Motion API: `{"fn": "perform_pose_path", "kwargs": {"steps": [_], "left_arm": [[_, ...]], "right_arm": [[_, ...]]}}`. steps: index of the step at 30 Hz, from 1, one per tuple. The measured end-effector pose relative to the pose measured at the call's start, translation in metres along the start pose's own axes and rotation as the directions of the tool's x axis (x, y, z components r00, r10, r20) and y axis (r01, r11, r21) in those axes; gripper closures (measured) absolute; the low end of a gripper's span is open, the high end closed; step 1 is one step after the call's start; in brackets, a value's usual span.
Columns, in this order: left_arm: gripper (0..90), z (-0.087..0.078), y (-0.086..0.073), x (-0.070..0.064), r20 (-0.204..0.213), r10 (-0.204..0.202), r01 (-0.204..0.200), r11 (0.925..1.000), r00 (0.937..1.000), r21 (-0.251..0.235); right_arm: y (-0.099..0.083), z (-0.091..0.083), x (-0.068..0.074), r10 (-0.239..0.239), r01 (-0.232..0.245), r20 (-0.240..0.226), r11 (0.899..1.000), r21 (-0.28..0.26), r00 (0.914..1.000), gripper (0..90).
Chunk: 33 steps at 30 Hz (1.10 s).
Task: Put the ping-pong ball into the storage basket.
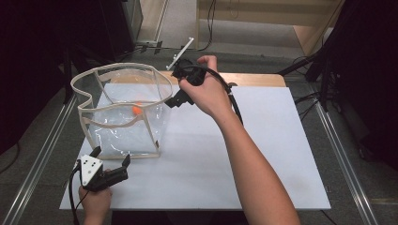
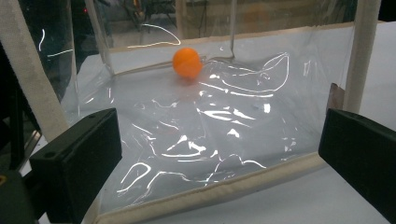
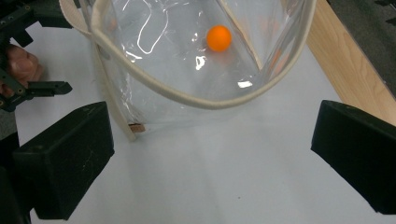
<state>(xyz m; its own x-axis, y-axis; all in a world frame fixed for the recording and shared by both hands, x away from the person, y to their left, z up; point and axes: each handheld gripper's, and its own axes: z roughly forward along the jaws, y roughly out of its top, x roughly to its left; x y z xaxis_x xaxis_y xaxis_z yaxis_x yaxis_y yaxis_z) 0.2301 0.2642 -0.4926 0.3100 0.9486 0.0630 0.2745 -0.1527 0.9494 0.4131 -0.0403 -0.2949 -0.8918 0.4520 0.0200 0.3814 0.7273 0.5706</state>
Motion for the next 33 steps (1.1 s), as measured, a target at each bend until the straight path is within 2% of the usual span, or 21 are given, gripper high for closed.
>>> {"fn": "perform_pose_path", "kwargs": {"steps": [23,33], "left_arm": [[0.0,0.0,0.0,0.0,0.001,0.0,0.0,1.0,1.0,0.002],[0.0,0.0,0.0,0.0,0.001,0.001,-0.001,1.0,1.0,0.002]], "right_arm": [[-0.037,0.013,0.001,0.016,-0.016,-0.014,1.0,0.009,0.9998,0.0],[-0.052,0.019,0.002,0.008,-0.008,-0.017,1.0,-0.003,0.9998,0.0]]}}
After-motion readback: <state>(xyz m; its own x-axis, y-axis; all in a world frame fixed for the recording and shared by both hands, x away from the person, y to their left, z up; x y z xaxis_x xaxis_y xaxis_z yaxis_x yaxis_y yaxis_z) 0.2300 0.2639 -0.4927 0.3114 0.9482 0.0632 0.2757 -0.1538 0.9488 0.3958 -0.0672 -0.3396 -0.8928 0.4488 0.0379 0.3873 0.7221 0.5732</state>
